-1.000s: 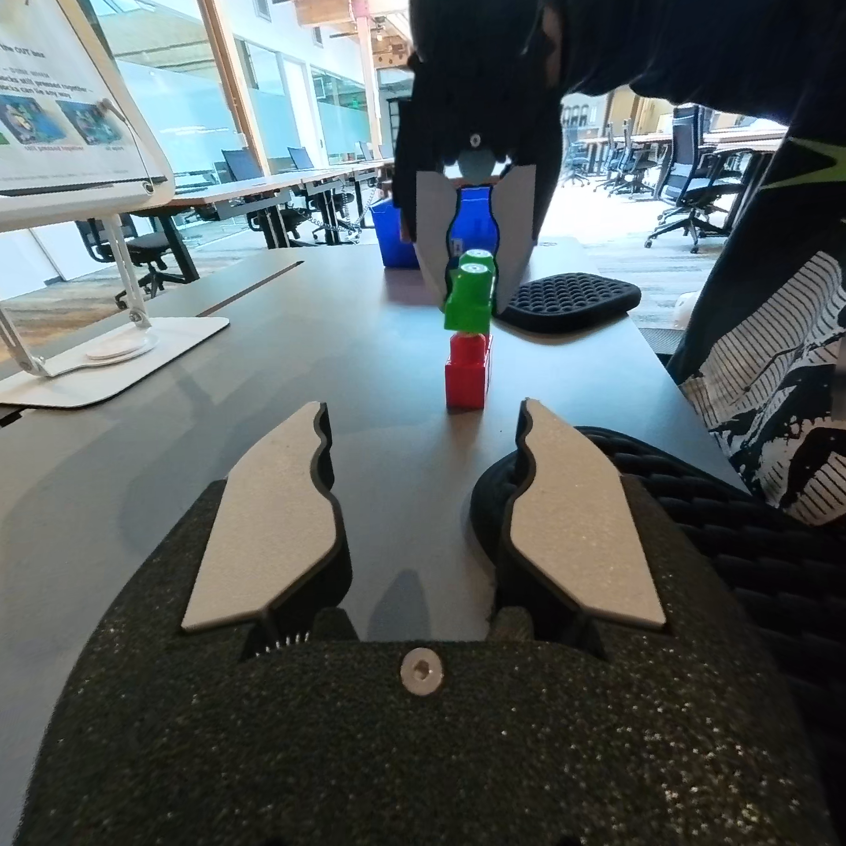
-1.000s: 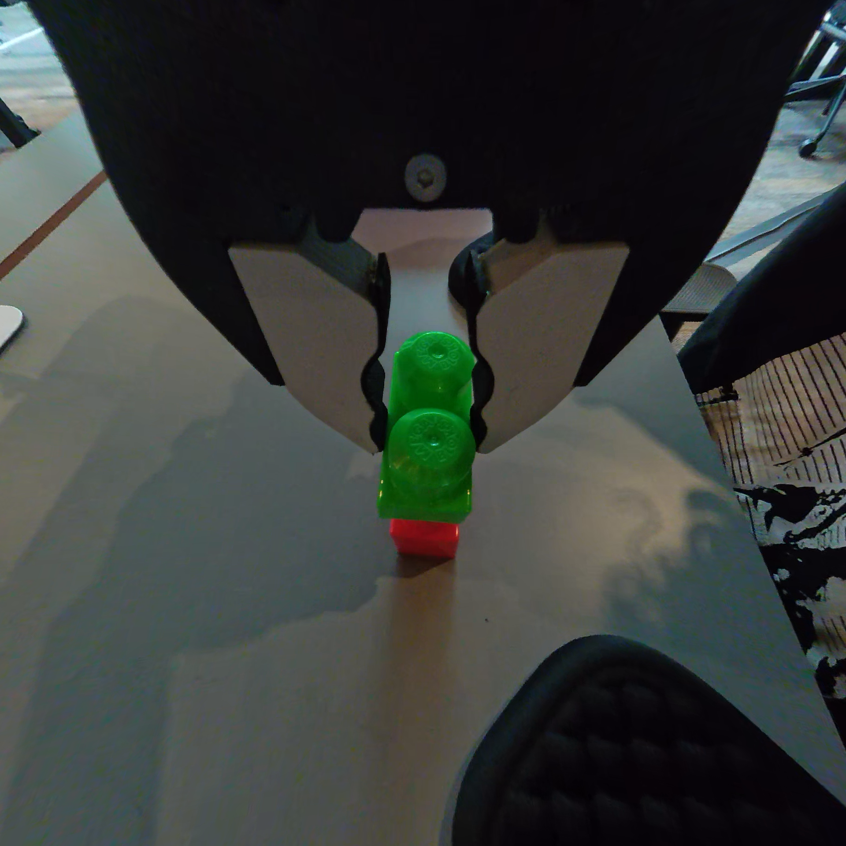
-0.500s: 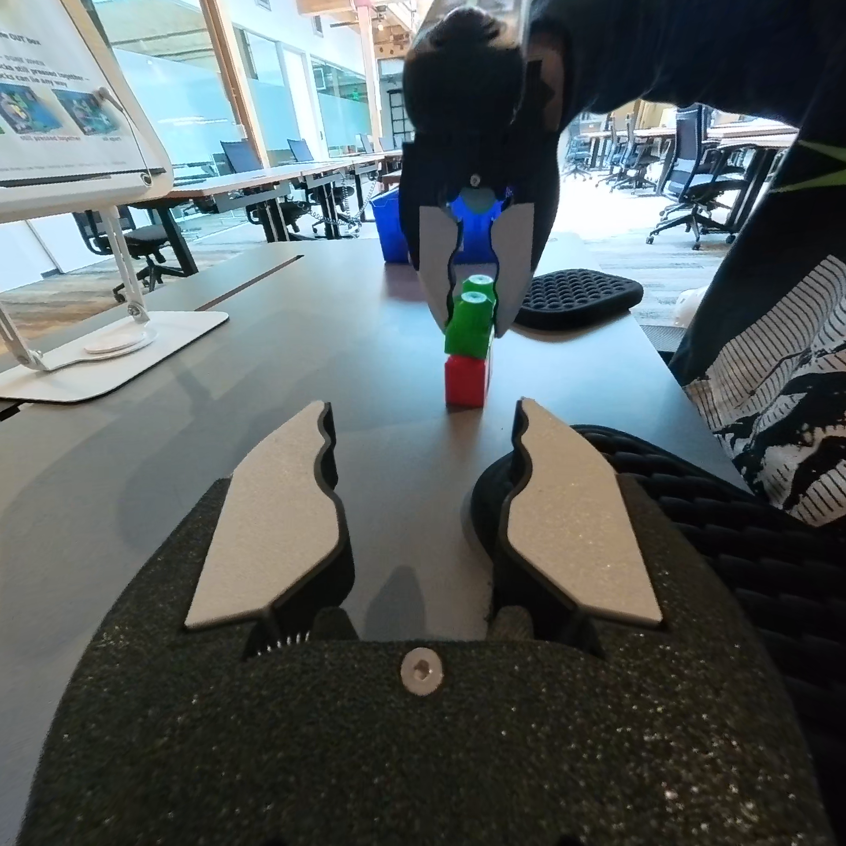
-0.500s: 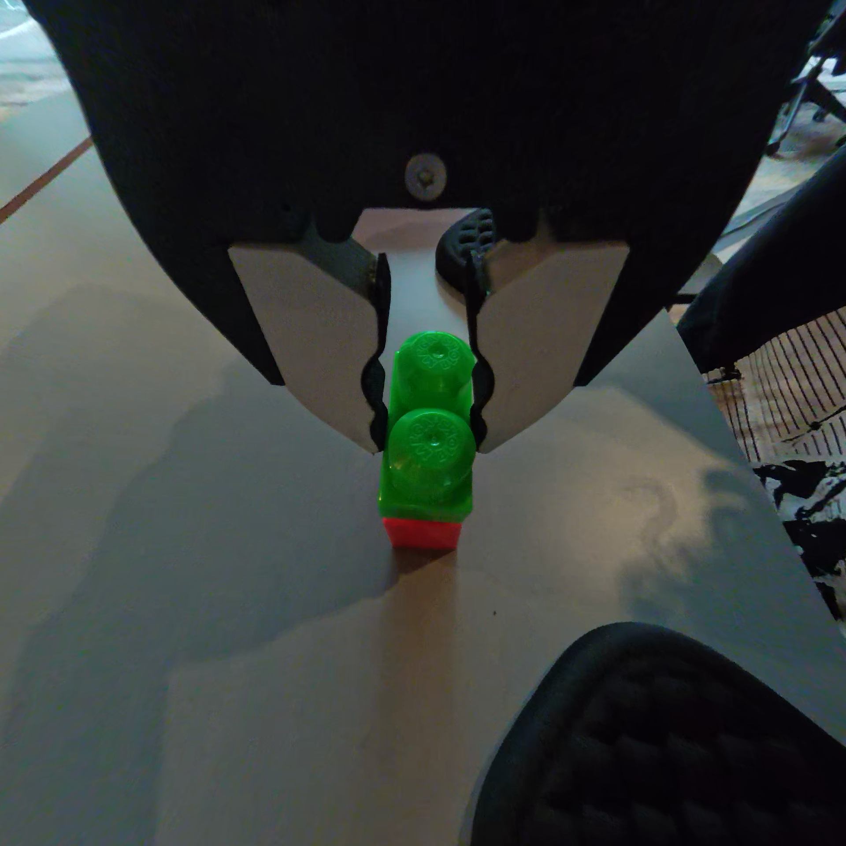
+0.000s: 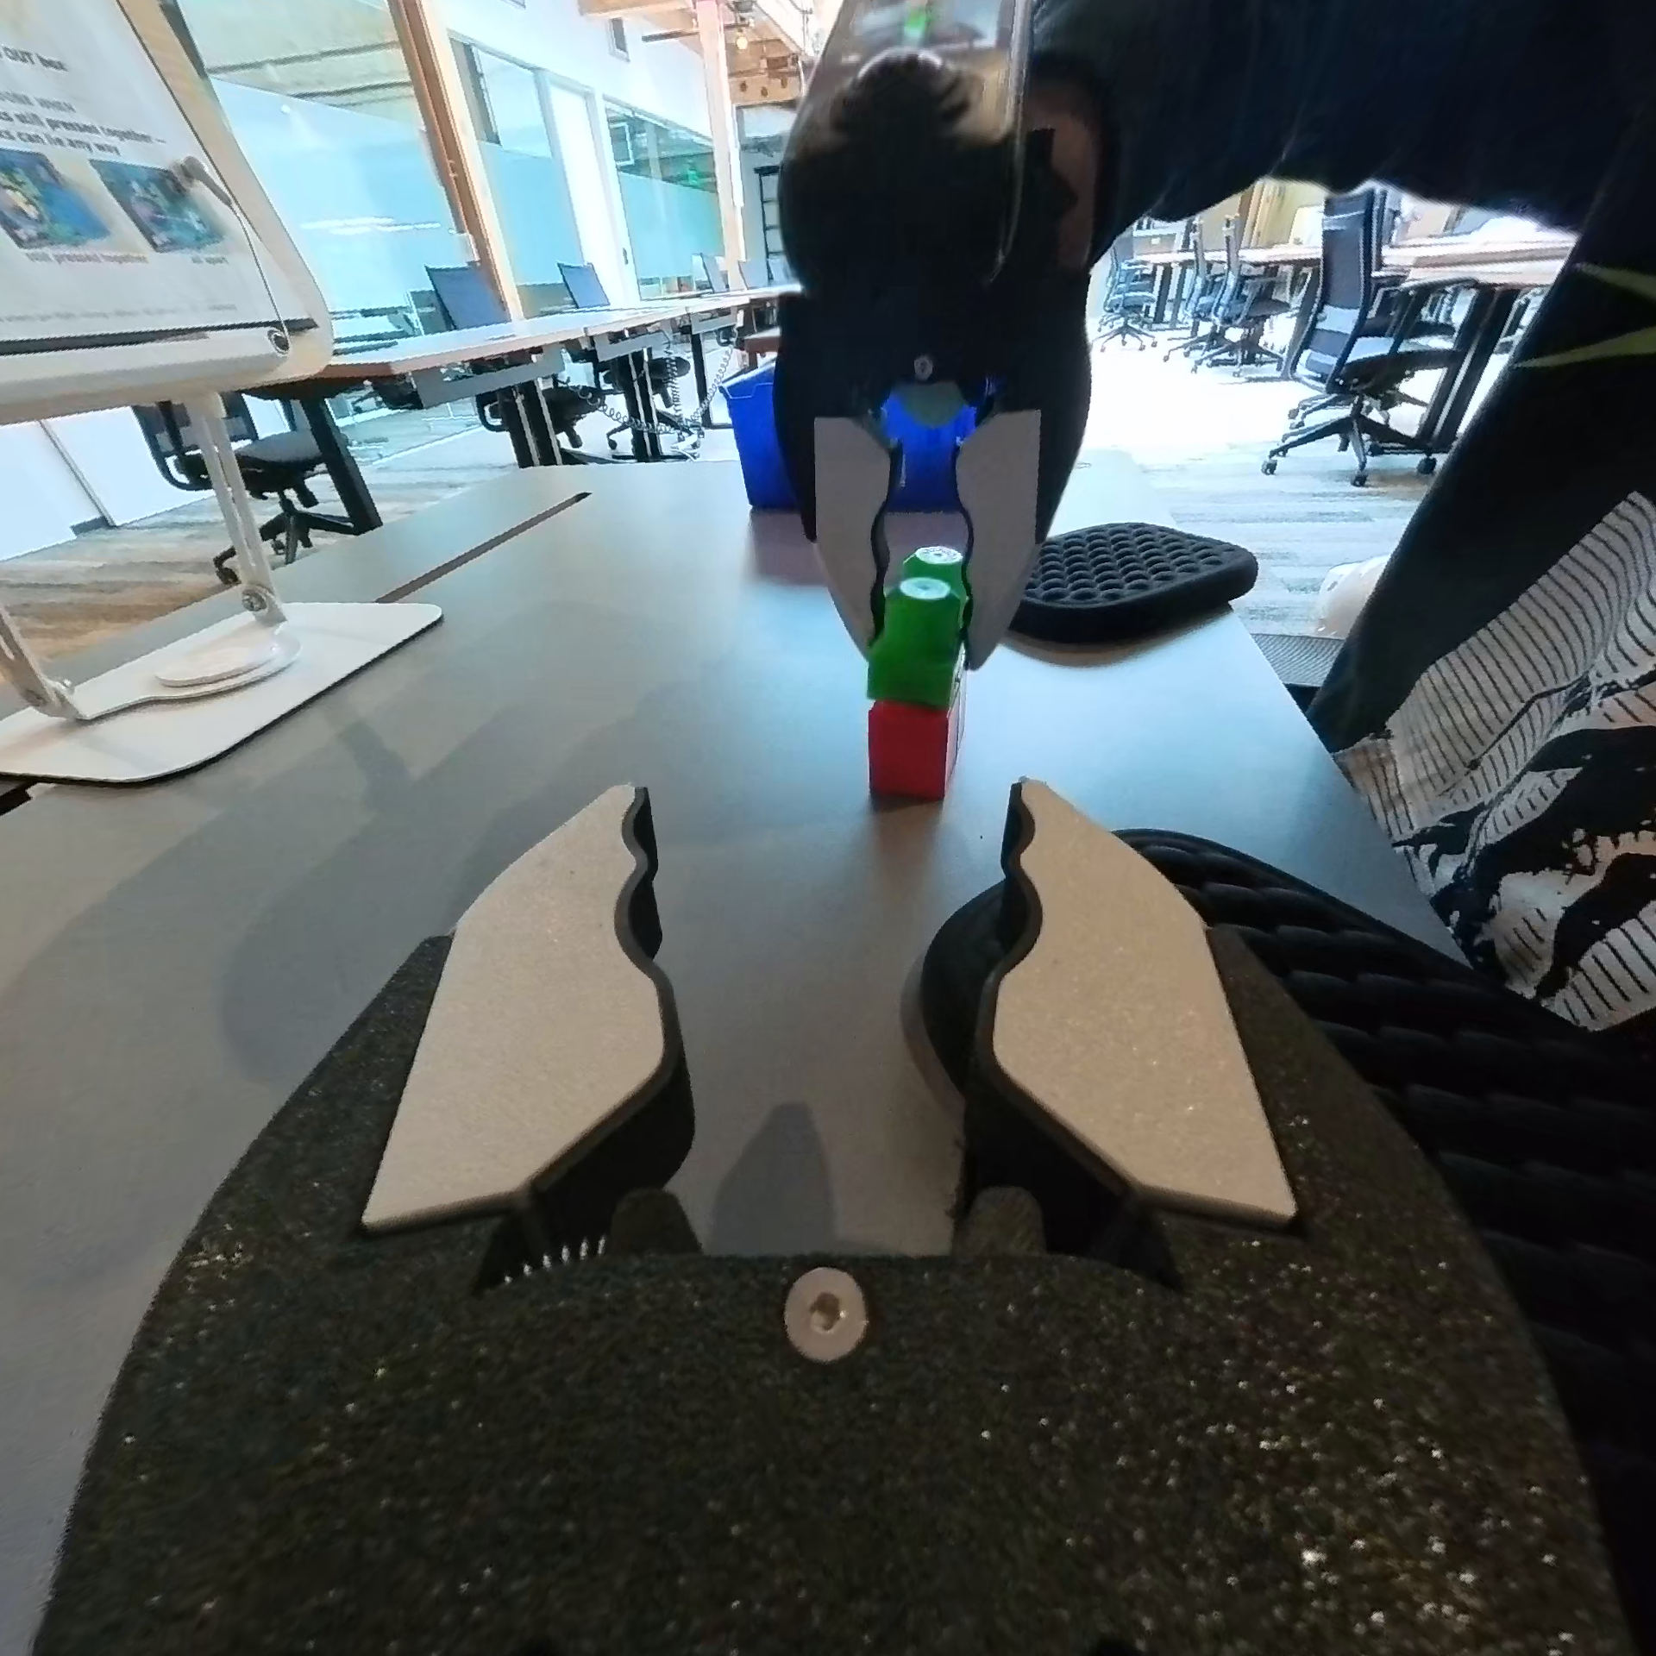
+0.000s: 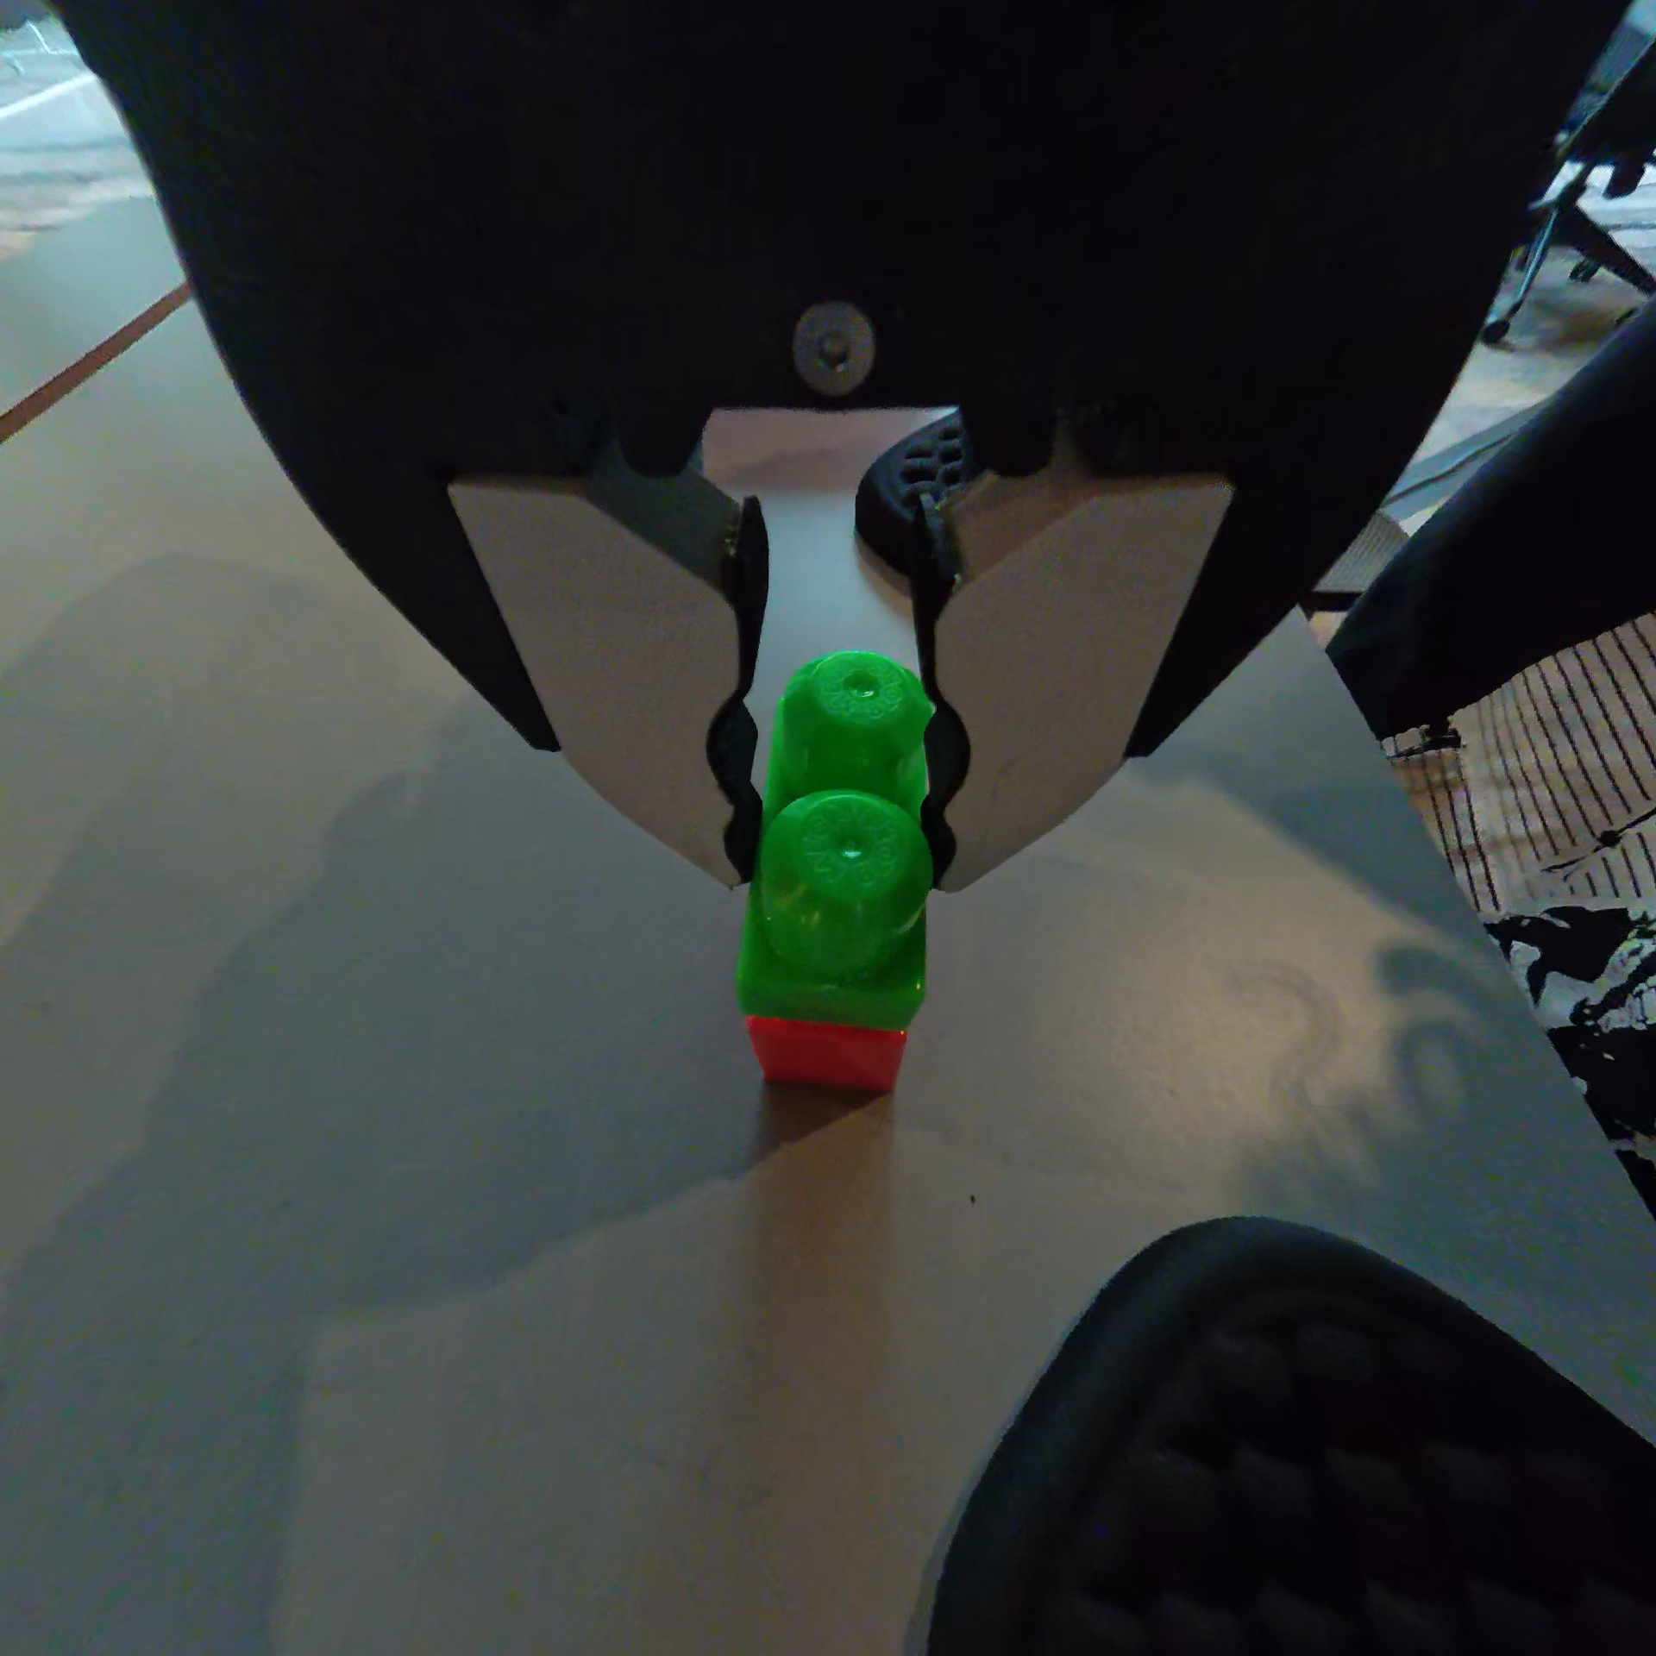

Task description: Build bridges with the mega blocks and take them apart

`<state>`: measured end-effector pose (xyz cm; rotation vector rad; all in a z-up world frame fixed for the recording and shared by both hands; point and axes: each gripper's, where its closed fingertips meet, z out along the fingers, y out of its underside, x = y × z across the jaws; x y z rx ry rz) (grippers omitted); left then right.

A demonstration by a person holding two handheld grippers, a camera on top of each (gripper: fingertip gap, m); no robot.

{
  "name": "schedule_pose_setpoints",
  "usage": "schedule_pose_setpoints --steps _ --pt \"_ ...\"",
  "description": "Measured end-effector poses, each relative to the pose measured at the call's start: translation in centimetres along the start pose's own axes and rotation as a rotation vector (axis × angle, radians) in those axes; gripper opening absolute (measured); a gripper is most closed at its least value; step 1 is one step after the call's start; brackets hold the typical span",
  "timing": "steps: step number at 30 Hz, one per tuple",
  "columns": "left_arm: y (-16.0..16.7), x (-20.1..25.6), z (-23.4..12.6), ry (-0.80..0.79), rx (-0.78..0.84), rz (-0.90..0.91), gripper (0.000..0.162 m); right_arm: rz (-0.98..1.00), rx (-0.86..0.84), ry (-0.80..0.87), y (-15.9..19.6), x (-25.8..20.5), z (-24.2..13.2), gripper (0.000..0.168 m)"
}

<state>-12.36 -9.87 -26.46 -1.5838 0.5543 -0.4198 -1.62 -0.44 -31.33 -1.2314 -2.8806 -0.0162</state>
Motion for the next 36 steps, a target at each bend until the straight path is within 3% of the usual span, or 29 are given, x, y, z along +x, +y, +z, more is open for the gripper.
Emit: schedule_pose_setpoints --steps 19,36 --pt "0.4 0.2 0.3 0.022 -0.032 0.000 0.076 -0.003 -0.079 -0.020 0.0 0.1 0.9 0.034" --pt "0.2 0.3 0.2 0.023 -0.014 0.001 0.076 -0.011 -0.033 -0.029 -0.3 0.1 1.1 0.035"
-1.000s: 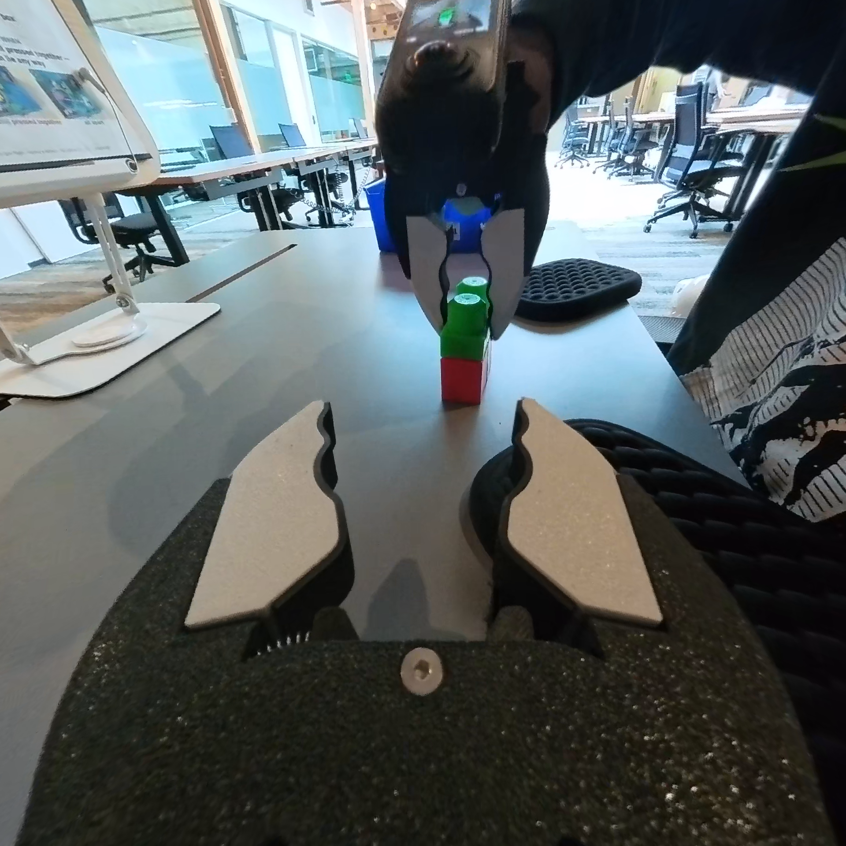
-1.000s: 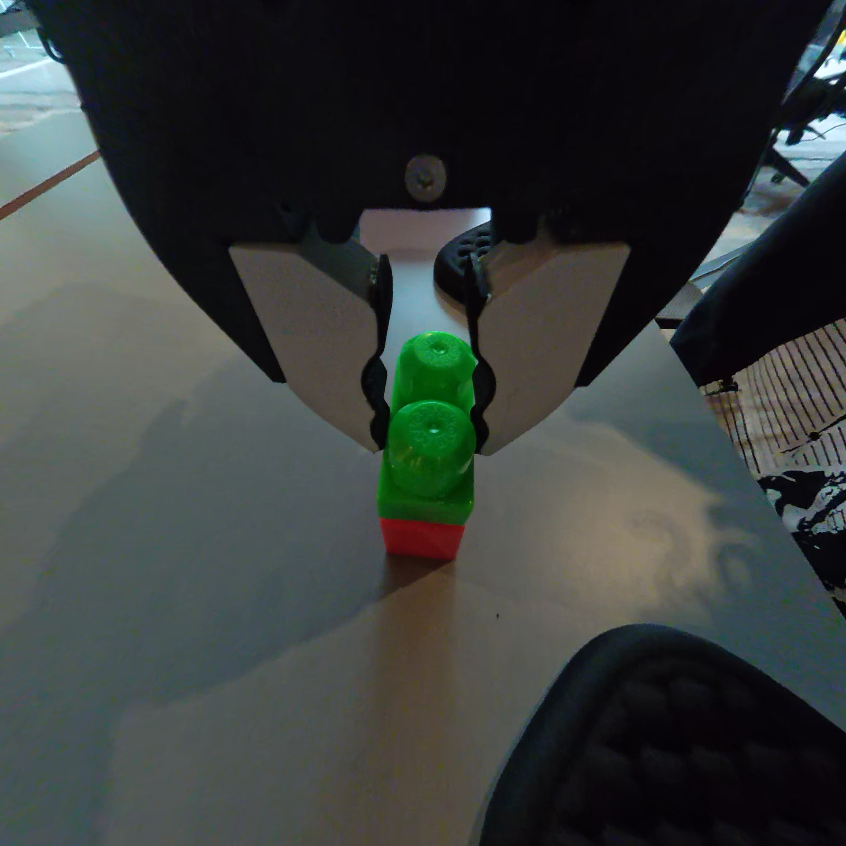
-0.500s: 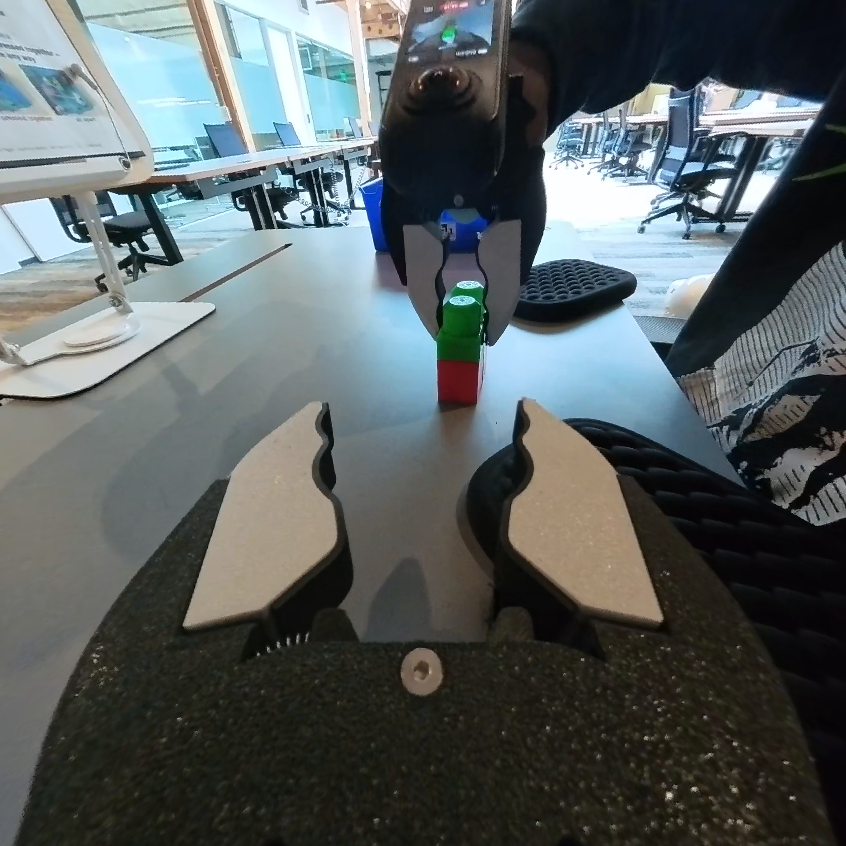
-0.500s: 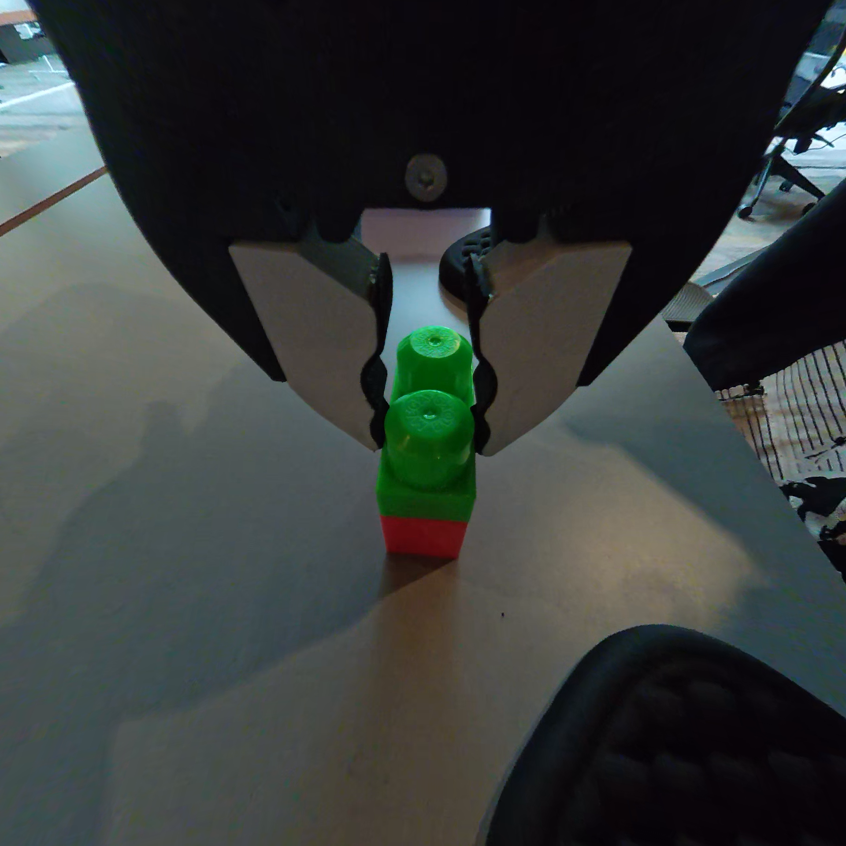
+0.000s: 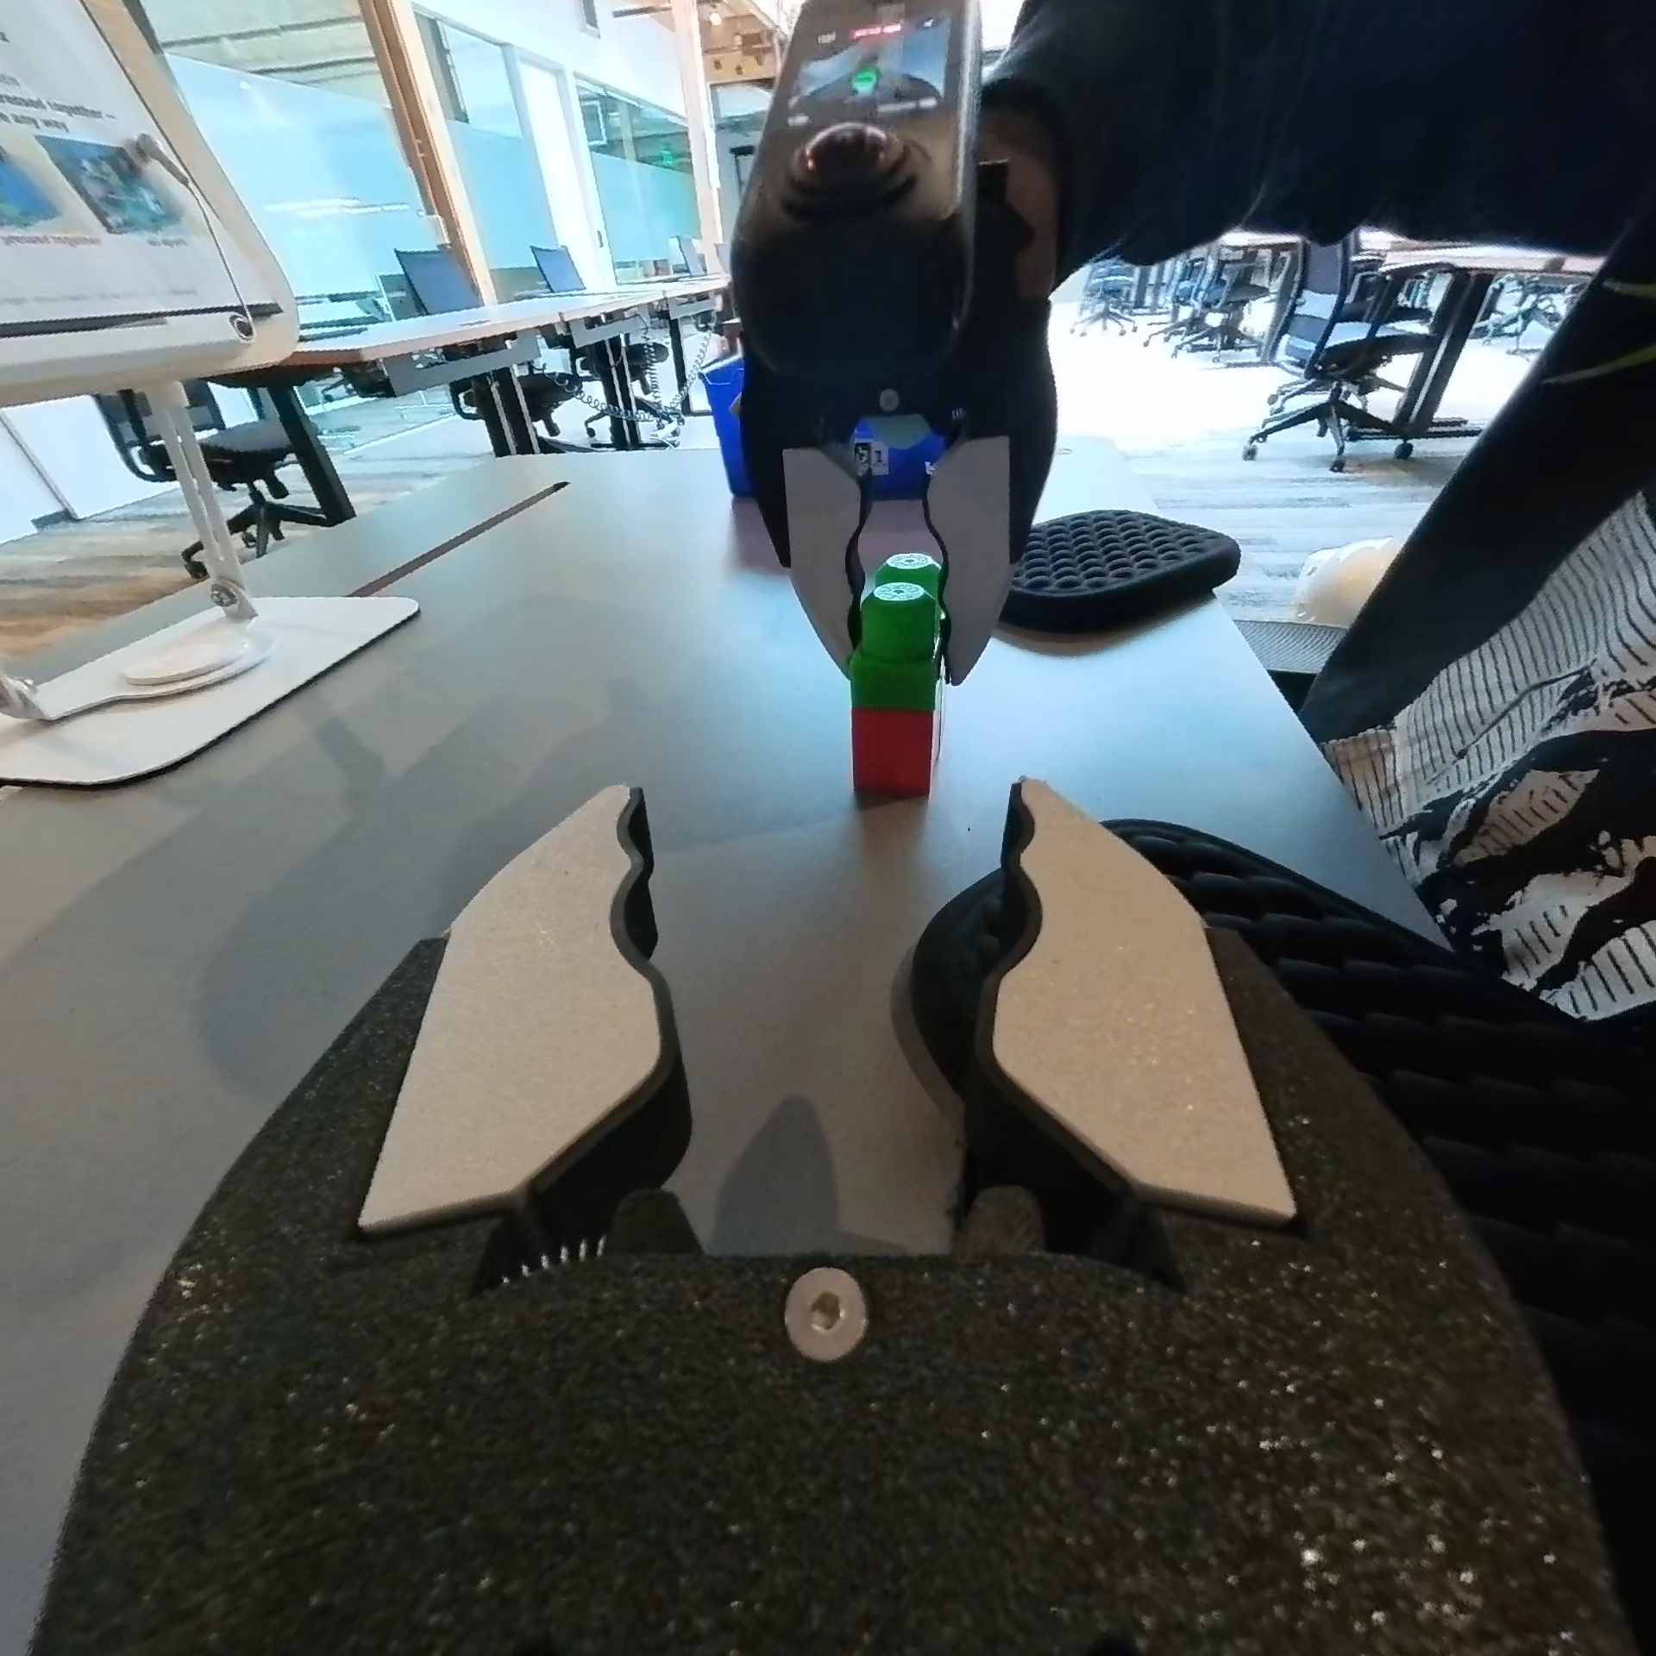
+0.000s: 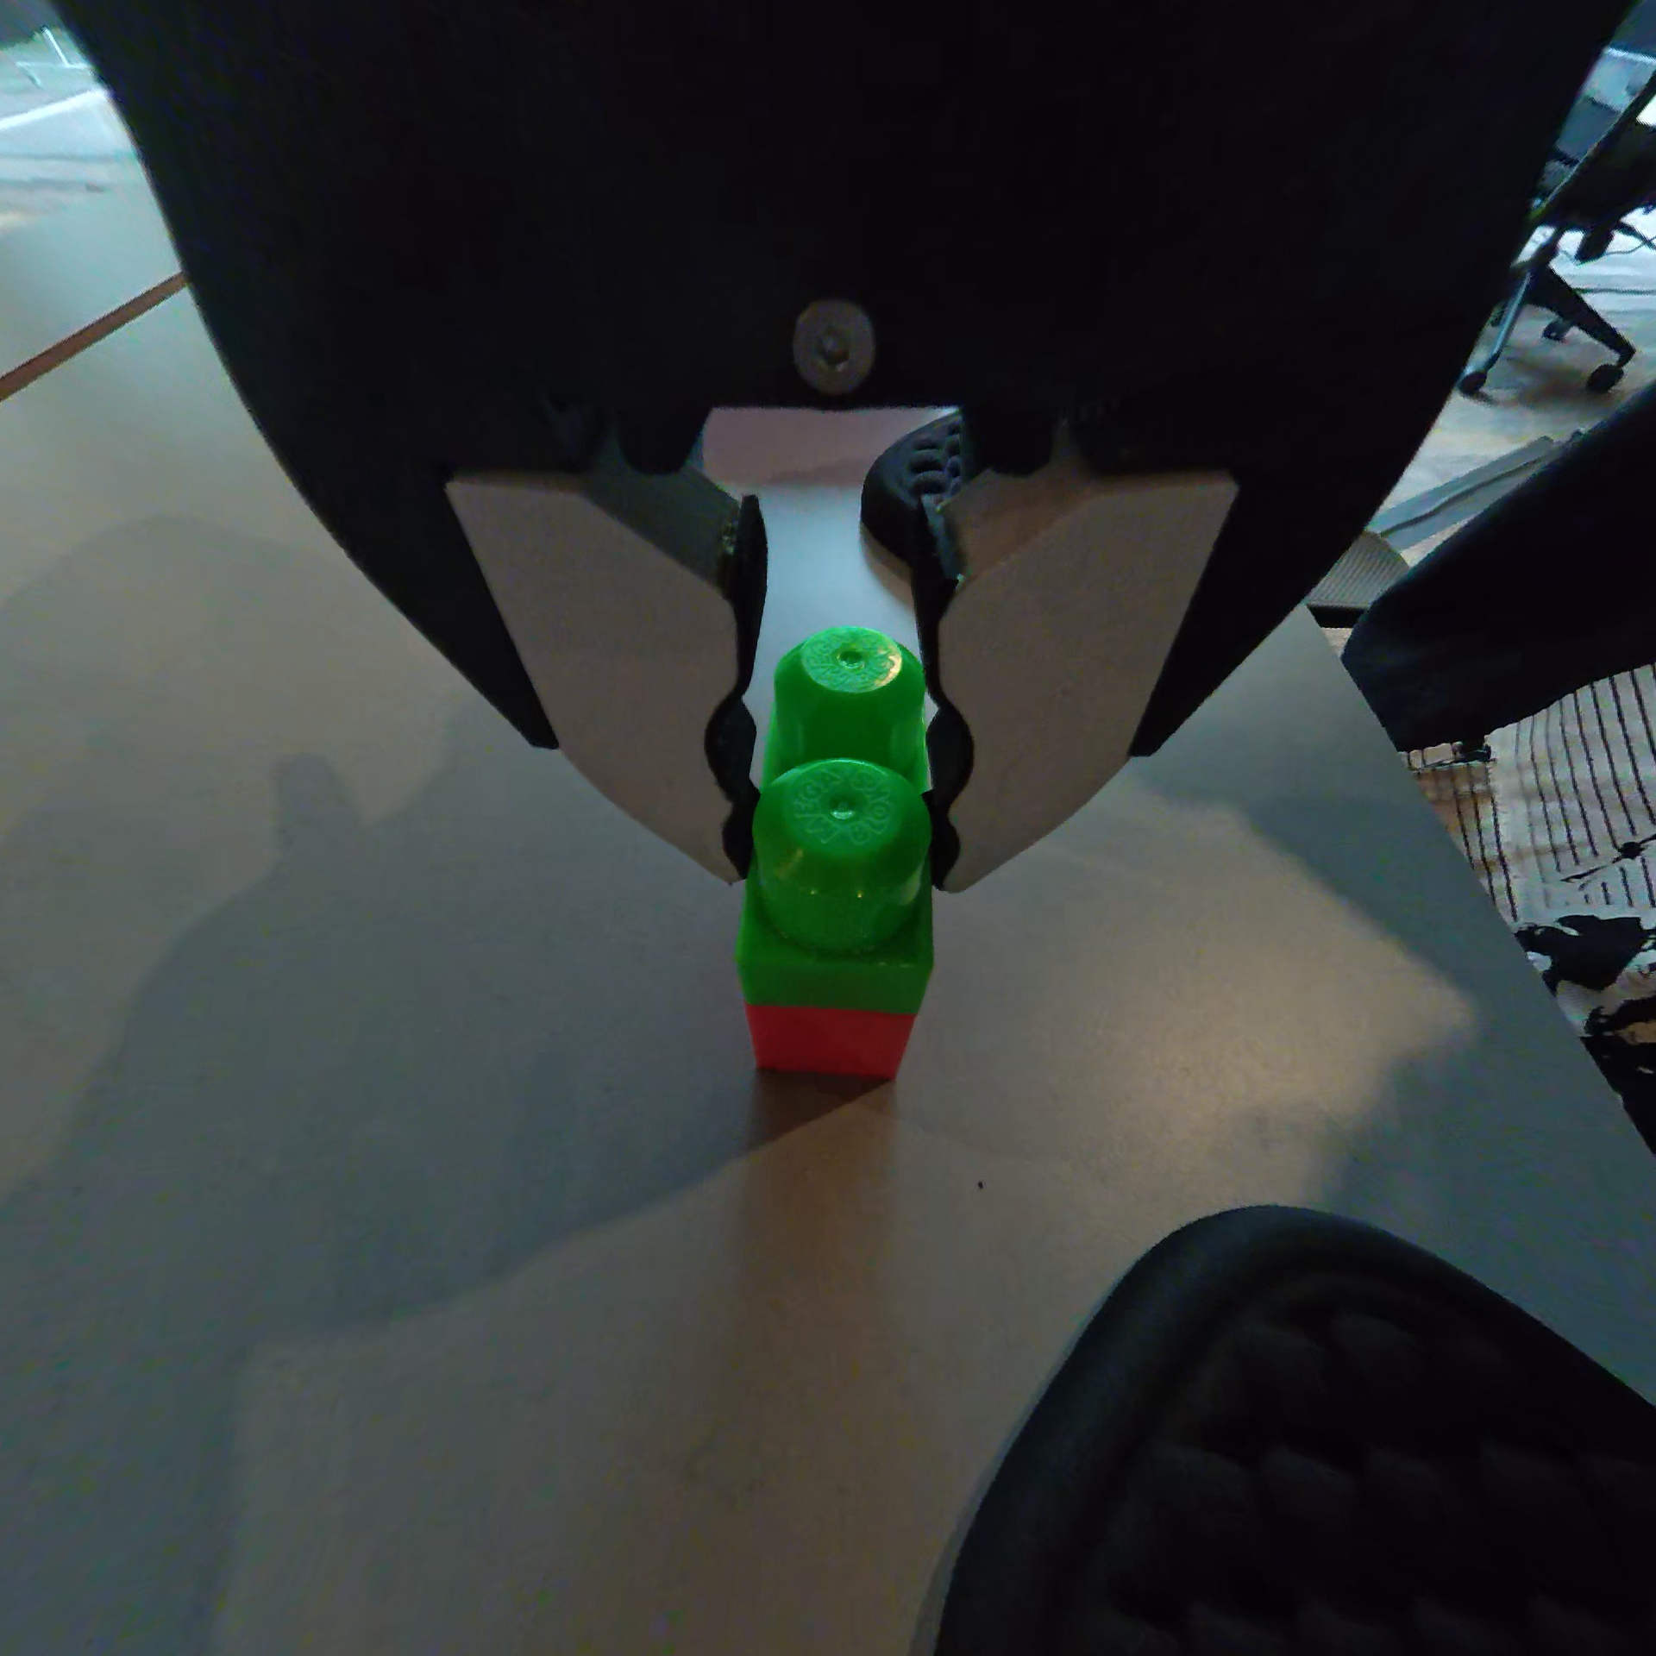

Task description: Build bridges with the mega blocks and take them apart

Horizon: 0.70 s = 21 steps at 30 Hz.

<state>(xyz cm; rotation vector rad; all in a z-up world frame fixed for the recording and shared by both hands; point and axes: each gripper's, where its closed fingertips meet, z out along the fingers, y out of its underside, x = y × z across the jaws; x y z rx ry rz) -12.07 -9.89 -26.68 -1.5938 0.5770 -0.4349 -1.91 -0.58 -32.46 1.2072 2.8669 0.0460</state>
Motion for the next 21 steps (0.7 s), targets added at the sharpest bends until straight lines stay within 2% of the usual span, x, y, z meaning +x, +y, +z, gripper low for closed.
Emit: schedule_pose_setpoints --steps 8,13,21 --pt "-0.3 0.1 -0.2 -0.011 0.024 0.018 0.074 0.007 -0.020 -0.034 0.2 -0.2 -0.7 0.035" --pt "-0.2 0.1 -0.1 -0.009 0.015 0.021 0.074 0.030 0.010 -0.028 0.0 0.4 -6.1 0.035" --pt "-0.2 0.1 -0.1 -0.008 0.016 0.022 0.074 0.105 -0.042 0.011 1.3 2.7 -15.0 0.035"
